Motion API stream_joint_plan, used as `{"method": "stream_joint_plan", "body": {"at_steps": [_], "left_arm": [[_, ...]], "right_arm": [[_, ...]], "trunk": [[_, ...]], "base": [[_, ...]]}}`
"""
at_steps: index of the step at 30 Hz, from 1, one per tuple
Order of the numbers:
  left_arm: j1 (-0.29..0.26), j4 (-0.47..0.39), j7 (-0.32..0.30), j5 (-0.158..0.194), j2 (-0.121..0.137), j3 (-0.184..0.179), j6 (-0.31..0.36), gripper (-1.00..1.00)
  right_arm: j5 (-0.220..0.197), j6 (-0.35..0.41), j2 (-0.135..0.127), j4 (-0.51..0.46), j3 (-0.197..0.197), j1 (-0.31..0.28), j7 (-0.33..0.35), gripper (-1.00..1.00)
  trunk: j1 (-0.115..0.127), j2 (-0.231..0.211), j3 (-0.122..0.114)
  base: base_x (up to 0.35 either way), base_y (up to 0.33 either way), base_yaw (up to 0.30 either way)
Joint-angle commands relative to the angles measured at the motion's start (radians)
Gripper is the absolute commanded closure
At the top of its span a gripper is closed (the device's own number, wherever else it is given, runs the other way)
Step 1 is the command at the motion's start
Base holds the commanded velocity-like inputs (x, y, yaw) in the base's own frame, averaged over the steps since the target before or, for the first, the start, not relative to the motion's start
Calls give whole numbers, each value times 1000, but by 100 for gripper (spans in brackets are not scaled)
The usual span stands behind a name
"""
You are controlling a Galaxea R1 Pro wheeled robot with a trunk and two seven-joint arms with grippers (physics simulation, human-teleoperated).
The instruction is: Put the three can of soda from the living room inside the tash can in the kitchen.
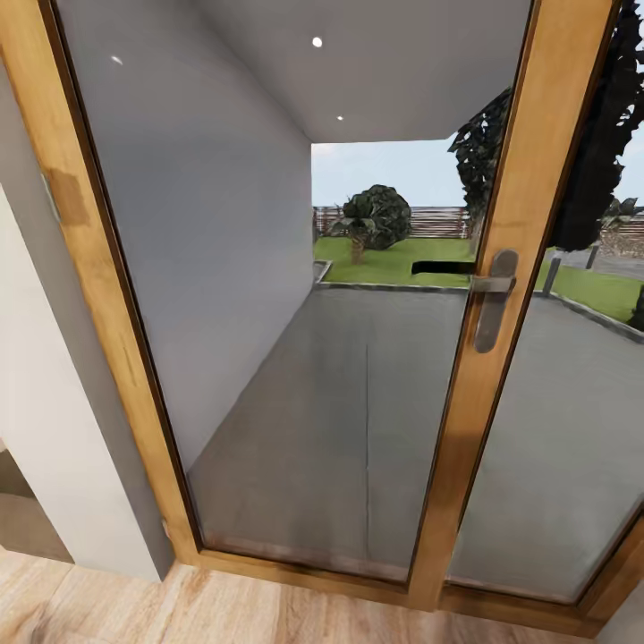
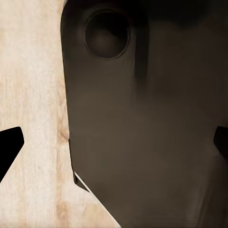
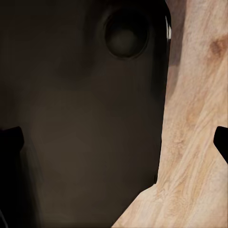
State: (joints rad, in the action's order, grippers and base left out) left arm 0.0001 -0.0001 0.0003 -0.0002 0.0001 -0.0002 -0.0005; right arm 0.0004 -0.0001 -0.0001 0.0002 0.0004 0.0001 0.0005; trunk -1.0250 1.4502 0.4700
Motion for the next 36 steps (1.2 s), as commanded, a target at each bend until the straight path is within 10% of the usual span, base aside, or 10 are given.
{"method": "stream_joint_plan", "body": {"at_steps": [1, 36], "left_arm": [[0, -6, 3, -2, 6, -1, -5, -100], [-4, -14, 3, -3, -1, -1, -23, -100]], "right_arm": [[4, -1, -6, 4, 5, 1, 5, -100], [-1, -1, -13, 4, -3, 1, 9, -100]], "trunk": [[0, 0, 0], [0, 0, 1]], "base": [[0, 0, 0], [0, 0, 24]]}}
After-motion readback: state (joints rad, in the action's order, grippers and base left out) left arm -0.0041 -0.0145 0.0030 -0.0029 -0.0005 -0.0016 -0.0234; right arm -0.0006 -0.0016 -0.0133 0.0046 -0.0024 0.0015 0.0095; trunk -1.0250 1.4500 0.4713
